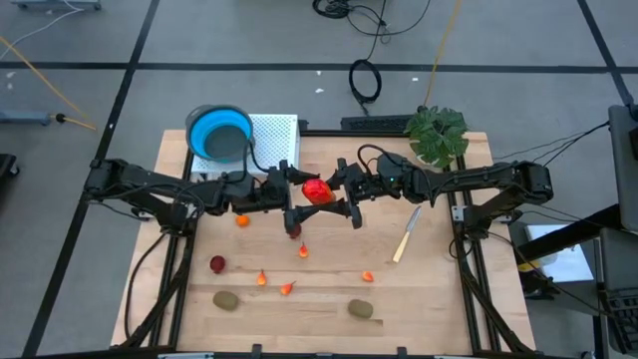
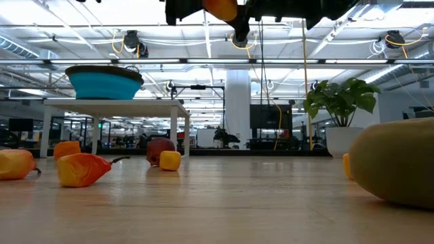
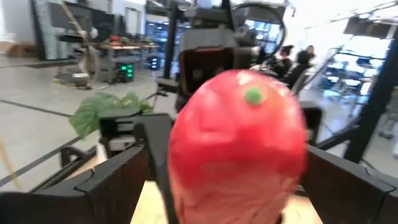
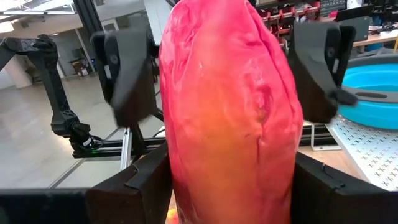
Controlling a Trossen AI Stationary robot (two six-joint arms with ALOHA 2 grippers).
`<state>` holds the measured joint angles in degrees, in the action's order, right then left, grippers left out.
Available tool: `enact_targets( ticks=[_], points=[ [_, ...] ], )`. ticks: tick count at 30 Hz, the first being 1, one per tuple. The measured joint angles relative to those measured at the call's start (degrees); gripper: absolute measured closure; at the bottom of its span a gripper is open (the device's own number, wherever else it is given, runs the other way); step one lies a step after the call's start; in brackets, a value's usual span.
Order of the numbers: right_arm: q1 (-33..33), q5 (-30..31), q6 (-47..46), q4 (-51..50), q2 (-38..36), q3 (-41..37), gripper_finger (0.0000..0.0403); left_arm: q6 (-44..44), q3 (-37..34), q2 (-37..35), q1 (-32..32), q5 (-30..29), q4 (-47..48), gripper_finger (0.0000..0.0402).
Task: Pick & Place Fruit
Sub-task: Put the mango into the blue strainer bowl on the shelf
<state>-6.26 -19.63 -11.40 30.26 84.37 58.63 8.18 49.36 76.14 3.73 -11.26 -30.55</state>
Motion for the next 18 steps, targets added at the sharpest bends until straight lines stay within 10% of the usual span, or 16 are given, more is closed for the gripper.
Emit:
enact_targets(
  ticks=[18],
  points=[
    [-0.44, 1.67, 0.31, -0.4, 0.0, 0.0, 0.0161, -0.63, 0.0, 0.5, -0.02, -2.11, -2.67, 0.0195]
  ],
)
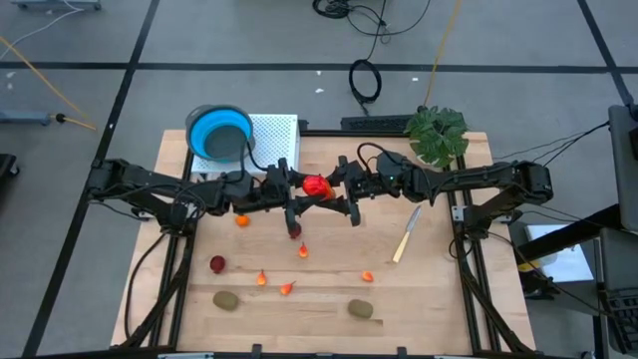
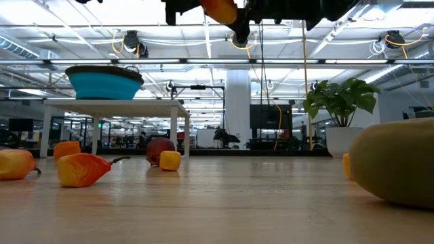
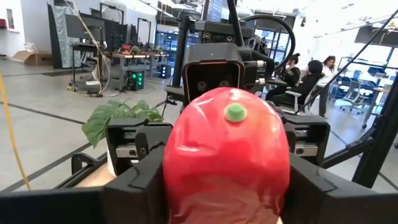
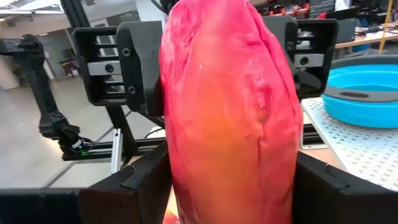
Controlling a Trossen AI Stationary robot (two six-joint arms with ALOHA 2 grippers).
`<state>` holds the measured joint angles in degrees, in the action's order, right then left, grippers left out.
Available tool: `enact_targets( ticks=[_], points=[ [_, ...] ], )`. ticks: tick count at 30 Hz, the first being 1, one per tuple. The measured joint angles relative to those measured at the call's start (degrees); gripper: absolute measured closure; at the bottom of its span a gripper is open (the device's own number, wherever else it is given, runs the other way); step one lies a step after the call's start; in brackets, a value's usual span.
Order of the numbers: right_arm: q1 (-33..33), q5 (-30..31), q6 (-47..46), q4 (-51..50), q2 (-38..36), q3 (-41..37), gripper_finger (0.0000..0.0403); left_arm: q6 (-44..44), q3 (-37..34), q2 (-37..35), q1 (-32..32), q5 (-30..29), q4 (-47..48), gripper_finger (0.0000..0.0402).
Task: Pick & Place Fruit
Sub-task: Put the mango into the blue strainer bowl on the shelf
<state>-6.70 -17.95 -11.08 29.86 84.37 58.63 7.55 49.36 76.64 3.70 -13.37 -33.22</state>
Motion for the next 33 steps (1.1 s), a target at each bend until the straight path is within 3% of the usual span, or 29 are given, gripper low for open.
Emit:
enact_targets(
  ticks=[5, 12, 18, 26, 33],
  points=[
    [-0.77, 2.34, -0.24, -2.96, -0.12, 0.02, 0.0126, -0.16, 0.0, 0.0, -0.09, -0.45, 0.57, 0.0206],
    [-0.82, 2.75, 0.24, -12.12, -2.6, 0.02, 0.0088, -0.34, 0.0, 0.0, 0.02, -0.52, 0.68, 0.0167],
    [-0.87, 2.95, 2.76, -21.77, -5.91, 0.02, 0.0083, -1.38, 0.0, -0.8, -0.37, -2.21, -0.22, 0.0188],
    [-0.87, 2.93, 3.26, -32.08, -8.97, 0.0, 0.0124, 0.31, 0.02, -4.25, -0.85, -11.24, 1.77, 0.0177],
    [-0.87, 3.07, 6.2, -35.92, -9.59, 0.02, 0.022, 3.29, 0.02, -8.59, -1.38, -15.74, 6.57, 0.0183]
  ],
)
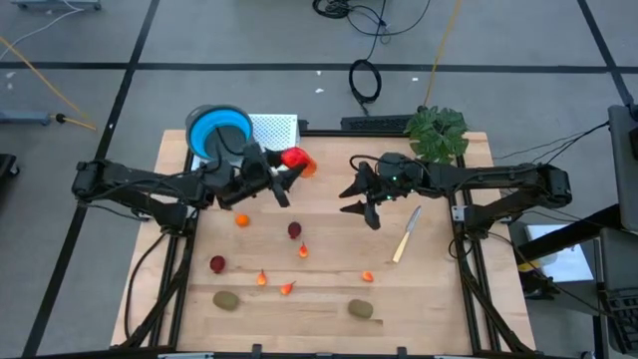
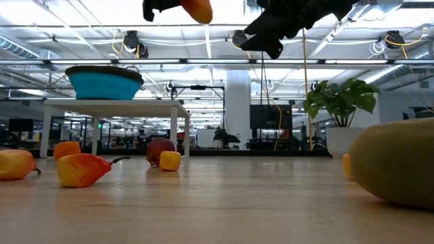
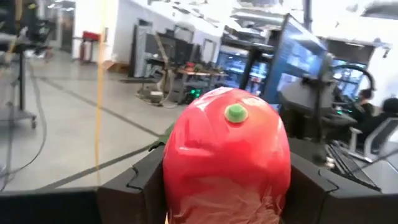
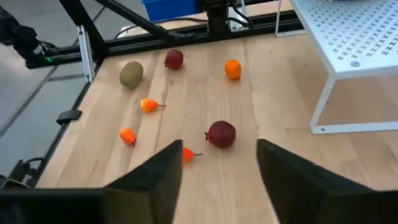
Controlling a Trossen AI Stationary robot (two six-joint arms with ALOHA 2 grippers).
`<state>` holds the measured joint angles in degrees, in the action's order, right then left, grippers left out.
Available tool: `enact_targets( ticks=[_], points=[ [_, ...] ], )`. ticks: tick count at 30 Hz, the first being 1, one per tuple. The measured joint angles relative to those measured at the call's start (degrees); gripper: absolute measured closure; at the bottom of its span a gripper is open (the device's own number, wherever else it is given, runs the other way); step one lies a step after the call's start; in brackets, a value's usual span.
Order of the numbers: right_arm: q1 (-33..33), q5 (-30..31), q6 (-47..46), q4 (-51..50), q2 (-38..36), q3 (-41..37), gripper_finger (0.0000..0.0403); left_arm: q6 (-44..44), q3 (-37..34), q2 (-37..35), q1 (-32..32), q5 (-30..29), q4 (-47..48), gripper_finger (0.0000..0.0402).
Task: Pick & Place Fruit
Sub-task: Put the mango into the blue strainer bowl on the shelf
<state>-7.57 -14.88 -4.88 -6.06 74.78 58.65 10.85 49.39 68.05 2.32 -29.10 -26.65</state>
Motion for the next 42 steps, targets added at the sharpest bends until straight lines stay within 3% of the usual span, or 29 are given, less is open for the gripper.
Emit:
enact_targets(
  ticks=[6, 11, 18, 26, 32, 42],
  points=[
    [-0.48, -0.18, 2.43, -0.29, 0.0, 0.0, 0.0322, 2.9, 0.63, -3.74, -0.1, -2.7, 7.71, 0.0182],
    [-2.29, -0.27, 2.62, -1.28, -0.67, -0.02, 0.0393, 4.79, 8.05, -4.17, -0.21, -5.77, 25.22, 0.0174],
    [-4.09, -0.39, 4.18, -5.08, -4.71, -0.04, 0.0392, 11.42, 21.99, -3.06, -3.09, -6.2, 52.66, 0.0181],
    [-4.52, -0.1, 7.77, -8.46, -10.56, -0.04, 0.0401, 16.57, 31.28, -2.57, -7.89, -5.2, 69.83, 0.0182],
    [-4.81, -0.02, 9.04, -9.03, -14.88, -1.57, 0.0402, 18.21, 35.13, -2.54, -12.81, -3.04, 76.05, 0.0183],
    [-7.2, 0.05, 5.83, 1.97, -29.33, -17.26, 0.0402, 17.97, 36.54, -2.44, -24.16, 7.07, 77.61, 0.0178]
  ],
)
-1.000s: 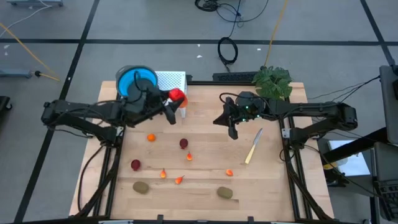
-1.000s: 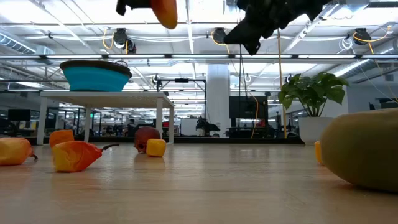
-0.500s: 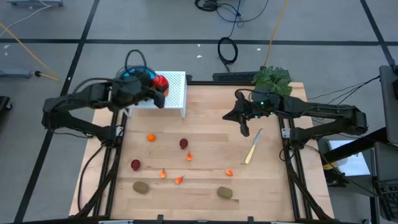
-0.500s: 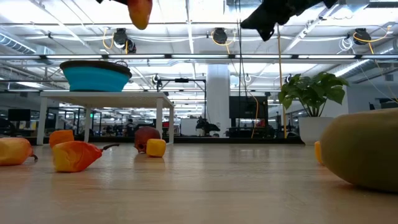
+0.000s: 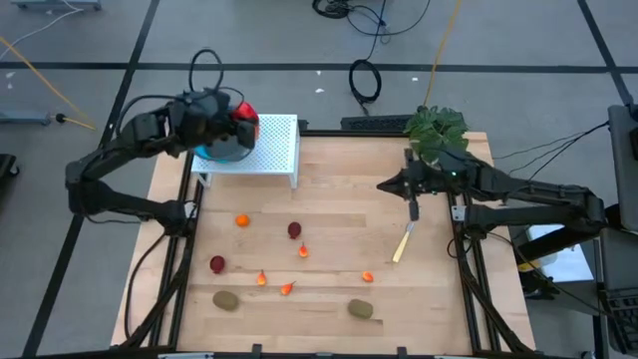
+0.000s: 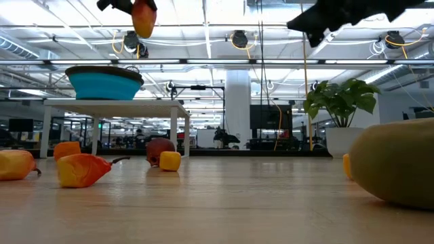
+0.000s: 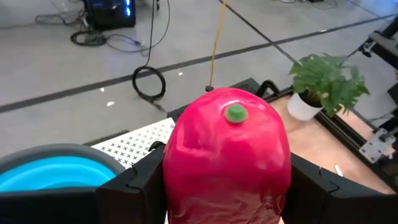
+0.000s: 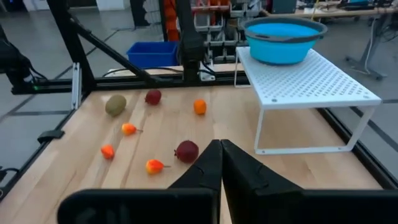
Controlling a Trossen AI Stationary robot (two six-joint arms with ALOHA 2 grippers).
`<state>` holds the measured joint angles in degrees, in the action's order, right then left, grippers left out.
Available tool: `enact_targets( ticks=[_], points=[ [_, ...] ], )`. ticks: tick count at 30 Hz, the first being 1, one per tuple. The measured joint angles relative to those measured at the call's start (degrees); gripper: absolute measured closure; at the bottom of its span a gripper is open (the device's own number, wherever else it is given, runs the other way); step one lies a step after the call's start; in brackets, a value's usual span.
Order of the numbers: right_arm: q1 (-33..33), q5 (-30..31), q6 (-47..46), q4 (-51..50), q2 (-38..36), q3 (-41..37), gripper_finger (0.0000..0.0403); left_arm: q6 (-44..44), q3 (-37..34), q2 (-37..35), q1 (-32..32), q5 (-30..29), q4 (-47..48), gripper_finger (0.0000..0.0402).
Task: Pick & Place Fruit
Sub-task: Put the mango into the blue strainer bowl on the shelf
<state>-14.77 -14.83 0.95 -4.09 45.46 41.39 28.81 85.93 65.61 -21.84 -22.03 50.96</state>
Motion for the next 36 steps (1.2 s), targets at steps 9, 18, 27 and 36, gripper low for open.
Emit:
enact_targets(
  ticks=[9, 18, 27, 36],
  points=[
    [-0.56, -0.14, 4.98, -0.46, -9.03, -6.96, 0.0403, -1.69, 0.04, 1.38, -10.9, 10.28, 0.38, 0.0177],
    [-0.56, -0.2, 9.86, -0.44, -13.86, -10.77, 0.0403, -4.25, 0.62, 4.22, -19.98, 19.56, 3.58, 0.0176],
    [-0.56, -0.24, 8.77, -0.49, -15.27, -12.51, 0.0403, -4.52, 6.54, 8.85, -30.51, 19.59, 17.75, 0.0176],
    [-0.56, -0.24, 8.75, -0.44, -15.26, -12.51, 0.0403, -4.06, 6.56, 12.95, -33.4, 19.32, 27.28, 0.0176]
  ],
)
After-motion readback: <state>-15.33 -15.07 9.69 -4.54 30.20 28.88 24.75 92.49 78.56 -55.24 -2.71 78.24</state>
